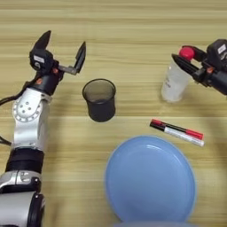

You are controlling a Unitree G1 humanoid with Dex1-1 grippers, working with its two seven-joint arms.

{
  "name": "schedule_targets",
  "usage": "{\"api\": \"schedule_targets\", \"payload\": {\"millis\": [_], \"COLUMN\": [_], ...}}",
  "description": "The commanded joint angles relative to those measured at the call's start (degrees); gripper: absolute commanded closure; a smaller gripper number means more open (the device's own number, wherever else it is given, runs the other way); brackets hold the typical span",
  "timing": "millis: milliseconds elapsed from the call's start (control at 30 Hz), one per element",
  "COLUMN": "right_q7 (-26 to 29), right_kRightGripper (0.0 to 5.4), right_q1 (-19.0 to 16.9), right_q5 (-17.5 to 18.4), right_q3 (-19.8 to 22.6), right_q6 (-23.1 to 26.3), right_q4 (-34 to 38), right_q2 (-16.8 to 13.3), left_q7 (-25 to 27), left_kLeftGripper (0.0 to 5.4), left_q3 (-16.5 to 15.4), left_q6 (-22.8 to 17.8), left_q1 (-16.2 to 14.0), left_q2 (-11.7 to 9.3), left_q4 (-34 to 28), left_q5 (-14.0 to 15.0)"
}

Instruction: Move the objects on the table

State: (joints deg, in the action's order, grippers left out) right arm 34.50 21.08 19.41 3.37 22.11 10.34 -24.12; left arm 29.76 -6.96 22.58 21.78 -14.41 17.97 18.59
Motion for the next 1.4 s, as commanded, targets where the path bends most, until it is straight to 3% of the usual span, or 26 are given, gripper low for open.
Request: {"api": "schedule_targets", "payload": {"millis": [33, 233, 567, 1067, 1400], "right_q7": [1.28, 3.19, 7.45, 10.64, 9.92], "right_kRightGripper": [3.54, 3.54, 3.54, 3.54, 3.54], "right_q1": [0.78, 0.16, -0.99, -1.57, -1.24], "right_q5": [1.24, 1.98, 5.58, 13.31, 15.28], "right_q3": [0.42, -0.22, -1.11, -4.92, -7.13], "right_q6": [0.78, 2.27, 4.84, 10.11, 11.34], "right_q4": [3.07, 6.5, 13.87, 22.53, 25.48], "right_q2": [-1.66, -2.96, -5.68, -6.08, -5.38], "left_q7": [7.19, 16.2, 24.23, 29.85, 31.41], "left_kLeftGripper": [0.0, 0.0, 0.0, 0.0, 0.0], "left_q3": [1.91, 5.27, 10.65, 15.96, 18.43], "left_q6": [-7.86, -12.81, -14.6, -16.4, -18.06], "left_q1": [-2.67, -6.04, -9.85, -11.47, -10.82], "left_q2": [-2.24, -4.24, -4.66, -4.5, -4.15], "left_q4": [-6.8, -14.06, -19.15, -20.75, -20.82], "left_q5": [5.13, 7.74, 6.64, 6.17, 6.33]}}
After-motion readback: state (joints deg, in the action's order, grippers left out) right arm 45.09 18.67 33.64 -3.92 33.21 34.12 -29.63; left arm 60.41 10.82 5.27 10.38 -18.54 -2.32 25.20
